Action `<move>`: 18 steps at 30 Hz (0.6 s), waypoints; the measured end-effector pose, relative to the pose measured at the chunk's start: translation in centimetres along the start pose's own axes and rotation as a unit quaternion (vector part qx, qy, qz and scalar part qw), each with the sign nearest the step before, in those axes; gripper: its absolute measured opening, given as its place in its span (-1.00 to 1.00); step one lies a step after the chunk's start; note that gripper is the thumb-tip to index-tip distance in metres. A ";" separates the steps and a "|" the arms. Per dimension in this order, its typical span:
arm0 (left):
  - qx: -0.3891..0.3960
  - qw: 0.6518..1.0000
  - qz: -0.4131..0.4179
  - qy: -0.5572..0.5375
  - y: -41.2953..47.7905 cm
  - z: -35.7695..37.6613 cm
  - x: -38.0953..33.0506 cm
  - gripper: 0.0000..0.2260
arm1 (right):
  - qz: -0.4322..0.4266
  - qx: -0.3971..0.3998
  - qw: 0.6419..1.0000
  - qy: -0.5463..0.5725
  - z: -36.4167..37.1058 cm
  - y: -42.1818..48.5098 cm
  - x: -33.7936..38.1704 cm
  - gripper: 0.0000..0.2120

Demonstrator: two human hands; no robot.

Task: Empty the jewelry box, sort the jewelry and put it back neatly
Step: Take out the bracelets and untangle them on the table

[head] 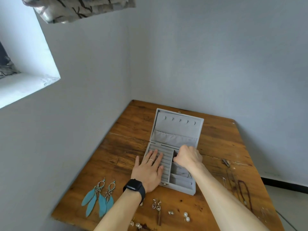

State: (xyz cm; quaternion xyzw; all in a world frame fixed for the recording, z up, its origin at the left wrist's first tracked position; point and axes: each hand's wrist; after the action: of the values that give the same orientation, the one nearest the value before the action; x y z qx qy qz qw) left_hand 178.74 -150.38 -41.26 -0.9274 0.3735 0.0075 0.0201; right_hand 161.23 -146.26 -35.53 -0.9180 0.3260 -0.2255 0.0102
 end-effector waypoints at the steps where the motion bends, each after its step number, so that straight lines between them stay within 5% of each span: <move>1: -0.001 1.000 -0.001 0.002 0.0 0.0 0.0 -0.51 | -0.003 -0.003 1.000 -0.014 0.0 0.1 0.1 -0.87; 7: -0.001 1.000 -0.002 0.006 -0.1 -0.1 -0.1 -0.51 | -0.031 -0.024 0.999 -0.019 0.2 -0.7 -0.6 -0.76; 12: 0.009 1.000 0.003 0.012 -0.2 -0.4 0.0 -0.50 | -0.012 -0.038 0.979 0.202 -1.7 -2.2 -3.6 -0.80; 18: 0.014 0.998 0.021 0.054 0.3 -1.6 -0.2 -0.50 | -0.001 -0.121 0.898 0.424 -3.7 -6.4 -6.9 -0.84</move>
State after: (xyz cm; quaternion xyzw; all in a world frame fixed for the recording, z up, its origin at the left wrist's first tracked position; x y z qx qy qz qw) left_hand 178.42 -150.51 -39.65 -0.9179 0.3937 -0.0473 0.0132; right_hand 158.72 -136.59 -33.93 -0.7302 0.3232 -0.5520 -0.2398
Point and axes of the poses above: each hand's wrist, its own y-axis towards the middle knuckle, its own z-axis out of the palm, x = y × z, and after that the axes turned 13 degrees about y, right-handed
